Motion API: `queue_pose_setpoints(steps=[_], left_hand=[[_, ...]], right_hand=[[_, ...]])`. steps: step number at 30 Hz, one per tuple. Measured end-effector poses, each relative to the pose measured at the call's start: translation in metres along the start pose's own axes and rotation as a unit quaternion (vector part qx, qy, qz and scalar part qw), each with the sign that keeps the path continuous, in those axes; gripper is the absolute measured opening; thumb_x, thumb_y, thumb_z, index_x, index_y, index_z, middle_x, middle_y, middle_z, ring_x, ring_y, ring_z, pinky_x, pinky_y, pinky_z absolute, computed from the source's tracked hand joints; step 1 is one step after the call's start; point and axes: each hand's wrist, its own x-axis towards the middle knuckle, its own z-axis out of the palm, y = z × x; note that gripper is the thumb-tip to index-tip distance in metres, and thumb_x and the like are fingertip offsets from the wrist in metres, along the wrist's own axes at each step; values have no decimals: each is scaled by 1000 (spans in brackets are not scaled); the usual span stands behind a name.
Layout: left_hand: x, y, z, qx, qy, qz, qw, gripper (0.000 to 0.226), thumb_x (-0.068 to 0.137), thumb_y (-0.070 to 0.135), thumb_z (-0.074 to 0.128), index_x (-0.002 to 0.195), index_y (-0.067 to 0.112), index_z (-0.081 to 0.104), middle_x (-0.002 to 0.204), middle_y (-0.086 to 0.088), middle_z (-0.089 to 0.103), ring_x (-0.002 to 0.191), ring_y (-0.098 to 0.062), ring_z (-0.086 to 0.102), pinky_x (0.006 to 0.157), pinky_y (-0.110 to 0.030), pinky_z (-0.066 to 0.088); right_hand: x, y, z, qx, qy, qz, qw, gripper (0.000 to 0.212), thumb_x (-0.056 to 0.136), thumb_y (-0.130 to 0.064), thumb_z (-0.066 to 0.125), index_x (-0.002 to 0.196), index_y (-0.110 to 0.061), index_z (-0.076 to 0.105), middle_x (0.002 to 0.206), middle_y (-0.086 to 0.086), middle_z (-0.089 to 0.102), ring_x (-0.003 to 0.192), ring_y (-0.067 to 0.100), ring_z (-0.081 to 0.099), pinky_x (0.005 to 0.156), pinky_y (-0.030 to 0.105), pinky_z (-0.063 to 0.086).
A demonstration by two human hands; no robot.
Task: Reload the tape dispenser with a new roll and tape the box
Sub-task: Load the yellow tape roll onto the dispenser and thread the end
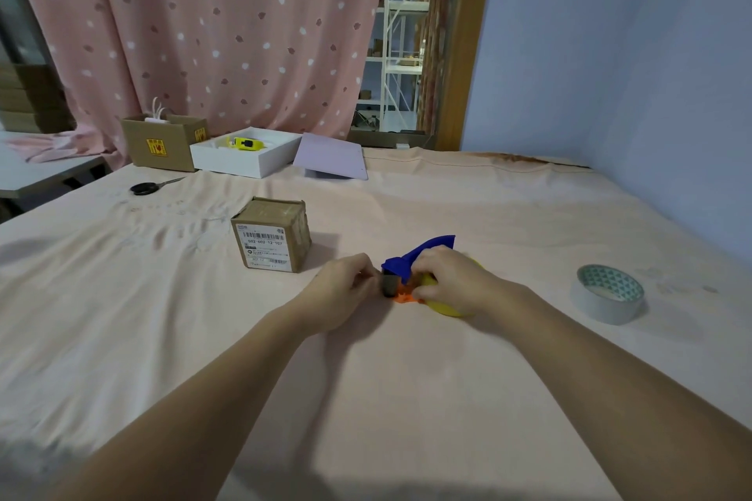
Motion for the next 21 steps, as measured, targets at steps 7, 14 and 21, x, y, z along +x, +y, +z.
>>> queue_pose_setpoints(steps=[7,14,21], left_hand=[[-3,-12,-4,-121,1,-46,992,35,88,-11,38,72,15,54,102,-6,77,103,-25,71,90,-35,57],[-9,-10,1,-107,32,-71,991,19,89,14,55,94,29,65,105,13,73,97,-7,71,91,-36,55],[-1,26,24,-96,78,-103,987,50,65,45,90,103,26,65,93,12,71,84,-6,68,72,-26,55]], right_hand=[[-12,8,0,70,44,30,996,24,75,-23,73,97,-32,70,98,-16,68,93,8,61,82,33,52],[-16,8,2,63,79,23,995,17,76,-32,74,93,-32,72,95,-15,69,91,9,61,83,36,51],[-11,8,7,41,96,36,994,18,73,-46,67,83,-31,70,85,-11,68,82,11,61,72,42,54]])
